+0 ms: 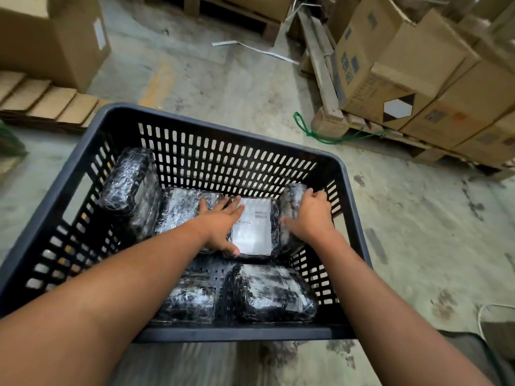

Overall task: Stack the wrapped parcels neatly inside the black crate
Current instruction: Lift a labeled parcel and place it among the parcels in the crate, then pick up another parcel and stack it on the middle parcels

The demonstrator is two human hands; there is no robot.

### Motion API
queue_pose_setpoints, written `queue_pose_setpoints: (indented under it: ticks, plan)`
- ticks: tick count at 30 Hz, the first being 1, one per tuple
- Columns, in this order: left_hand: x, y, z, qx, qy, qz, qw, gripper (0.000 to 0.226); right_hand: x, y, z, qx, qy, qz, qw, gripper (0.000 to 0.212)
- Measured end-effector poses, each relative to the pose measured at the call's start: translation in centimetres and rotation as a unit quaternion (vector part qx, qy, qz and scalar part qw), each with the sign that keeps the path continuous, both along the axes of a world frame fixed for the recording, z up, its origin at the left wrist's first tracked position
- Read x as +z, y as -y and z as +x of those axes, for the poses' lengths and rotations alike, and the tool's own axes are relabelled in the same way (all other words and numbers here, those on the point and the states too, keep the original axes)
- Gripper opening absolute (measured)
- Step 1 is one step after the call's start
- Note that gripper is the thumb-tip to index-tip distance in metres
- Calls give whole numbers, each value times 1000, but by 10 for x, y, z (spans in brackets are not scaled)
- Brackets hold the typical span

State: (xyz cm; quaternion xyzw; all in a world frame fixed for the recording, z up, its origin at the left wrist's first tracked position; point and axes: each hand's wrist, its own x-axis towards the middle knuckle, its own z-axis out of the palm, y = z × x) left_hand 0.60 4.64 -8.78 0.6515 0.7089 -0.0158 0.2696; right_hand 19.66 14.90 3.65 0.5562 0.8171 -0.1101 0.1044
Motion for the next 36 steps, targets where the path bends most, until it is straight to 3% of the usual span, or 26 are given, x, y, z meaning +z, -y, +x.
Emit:
queue_pose_setpoints:
  ticks: [7, 12, 15, 19, 22, 25, 28, 31, 34, 36]
  plan:
    - [13, -7, -1, 1, 51, -12, 999, 129, -15, 6, 8, -29, -116, -72, 990, 95]
    - [41, -10, 7, -8, 162, 111, 980, 127, 15, -12, 17, -17, -132, -73, 988, 74]
    - [69, -10, 23, -10, 231, 185, 955, 128, 50, -20, 16, -42, -181, -93, 978, 72]
    - [102, -5, 45, -24, 289, 249, 924, 128, 98, -24, 17, -99, -344, -188, 915, 63]
    - [126, -4, 48, -63, 258, 336, 904, 123, 124, -24, 15, -109, -424, -243, 866, 59]
    - [147, -3, 38, -80, 255, 400, 877, 112, 140, -22, 9, -106, -473, -289, 826, 54]
    - [160, 5, 28, 2, 366, 393, 844, 106, 148, -21, 4, -111, -501, -319, 797, 51]
    - [165, 14, 18, 77, 511, 363, 776, 98, 136, -19, 2, -97, -500, -266, 819, 49]
    - [172, 24, 5, 122, 603, 341, 711, 85, 109, -19, 8, -70, -508, -183, 839, 47]
    - [171, 30, 0, 142, 633, 315, 692, 80, 91, -17, 12, -57, -523, -248, 813, 56]
